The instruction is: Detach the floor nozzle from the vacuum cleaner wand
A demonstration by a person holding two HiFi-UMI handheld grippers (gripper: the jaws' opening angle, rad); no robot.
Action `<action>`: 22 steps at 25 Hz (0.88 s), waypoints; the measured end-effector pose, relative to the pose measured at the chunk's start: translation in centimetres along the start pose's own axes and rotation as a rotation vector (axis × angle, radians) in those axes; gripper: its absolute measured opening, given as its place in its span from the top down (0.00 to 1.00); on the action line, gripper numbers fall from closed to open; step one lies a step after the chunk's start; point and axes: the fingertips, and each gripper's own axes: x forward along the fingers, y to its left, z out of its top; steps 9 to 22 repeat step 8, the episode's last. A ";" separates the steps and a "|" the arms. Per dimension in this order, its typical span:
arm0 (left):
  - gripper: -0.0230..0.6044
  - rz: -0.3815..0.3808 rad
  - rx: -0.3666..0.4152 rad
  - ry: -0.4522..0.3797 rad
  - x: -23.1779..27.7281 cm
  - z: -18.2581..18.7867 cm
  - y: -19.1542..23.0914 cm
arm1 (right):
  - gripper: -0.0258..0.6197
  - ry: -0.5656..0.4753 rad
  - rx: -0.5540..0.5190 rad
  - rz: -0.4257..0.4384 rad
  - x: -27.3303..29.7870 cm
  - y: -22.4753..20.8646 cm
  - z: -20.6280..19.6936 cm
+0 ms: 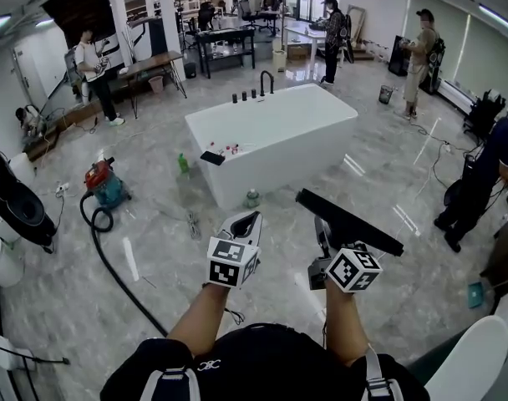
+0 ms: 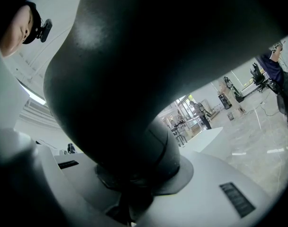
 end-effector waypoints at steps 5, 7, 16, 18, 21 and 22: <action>0.95 0.009 -0.011 -0.004 -0.4 0.2 -0.4 | 0.82 0.010 -0.004 0.017 -0.1 0.2 0.4; 0.95 0.007 -0.018 0.008 -0.7 -0.3 -0.9 | 0.82 0.030 0.004 0.023 -0.5 0.4 0.1; 0.95 0.006 -0.022 0.015 -1.0 -0.6 -1.1 | 0.82 0.041 0.008 0.027 -0.6 0.5 -0.1; 0.95 0.006 -0.022 0.015 -1.0 -0.6 -1.1 | 0.82 0.041 0.008 0.027 -0.6 0.5 -0.1; 0.95 0.006 -0.022 0.015 -1.0 -0.6 -1.1 | 0.82 0.041 0.008 0.027 -0.6 0.5 -0.1; 0.95 0.006 -0.022 0.015 -1.0 -0.6 -1.1 | 0.82 0.041 0.008 0.027 -0.6 0.5 -0.1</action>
